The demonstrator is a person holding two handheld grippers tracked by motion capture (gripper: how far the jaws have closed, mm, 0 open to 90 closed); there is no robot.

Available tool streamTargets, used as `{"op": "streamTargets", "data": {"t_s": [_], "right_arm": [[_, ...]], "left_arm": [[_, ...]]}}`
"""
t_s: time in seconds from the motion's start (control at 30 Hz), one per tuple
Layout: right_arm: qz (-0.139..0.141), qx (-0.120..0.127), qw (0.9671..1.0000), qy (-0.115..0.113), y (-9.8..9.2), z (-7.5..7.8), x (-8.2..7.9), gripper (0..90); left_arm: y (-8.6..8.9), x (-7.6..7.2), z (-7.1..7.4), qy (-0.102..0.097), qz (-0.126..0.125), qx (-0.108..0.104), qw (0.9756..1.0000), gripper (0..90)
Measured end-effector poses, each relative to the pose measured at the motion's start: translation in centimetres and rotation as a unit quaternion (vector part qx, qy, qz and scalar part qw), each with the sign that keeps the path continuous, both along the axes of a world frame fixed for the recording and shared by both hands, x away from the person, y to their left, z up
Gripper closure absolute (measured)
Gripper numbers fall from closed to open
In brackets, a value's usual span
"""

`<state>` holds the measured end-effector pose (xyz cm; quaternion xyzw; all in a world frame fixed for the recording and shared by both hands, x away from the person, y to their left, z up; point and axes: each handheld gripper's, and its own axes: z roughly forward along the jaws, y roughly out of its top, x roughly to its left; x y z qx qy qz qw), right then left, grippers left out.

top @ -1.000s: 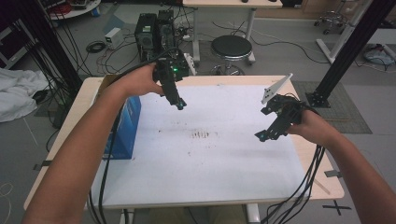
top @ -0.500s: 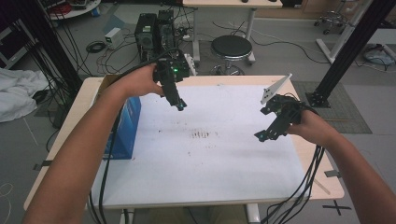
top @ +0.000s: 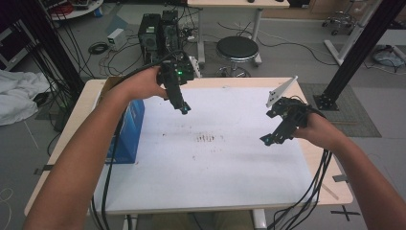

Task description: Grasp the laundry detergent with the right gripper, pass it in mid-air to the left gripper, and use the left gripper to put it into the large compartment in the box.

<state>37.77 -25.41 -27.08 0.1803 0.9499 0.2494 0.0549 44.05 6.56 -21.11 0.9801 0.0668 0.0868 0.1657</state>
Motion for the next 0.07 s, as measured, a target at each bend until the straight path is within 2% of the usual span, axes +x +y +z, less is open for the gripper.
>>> {"op": "streamTargets", "data": {"t_s": [0.07], "right_arm": [[0.0,0.0,1.0,-0.001,-0.02,0.01,-0.02,1.1]], "left_arm": [[0.01,-0.04,-0.05,0.0,0.0,0.001,1.0,2.0]]}}
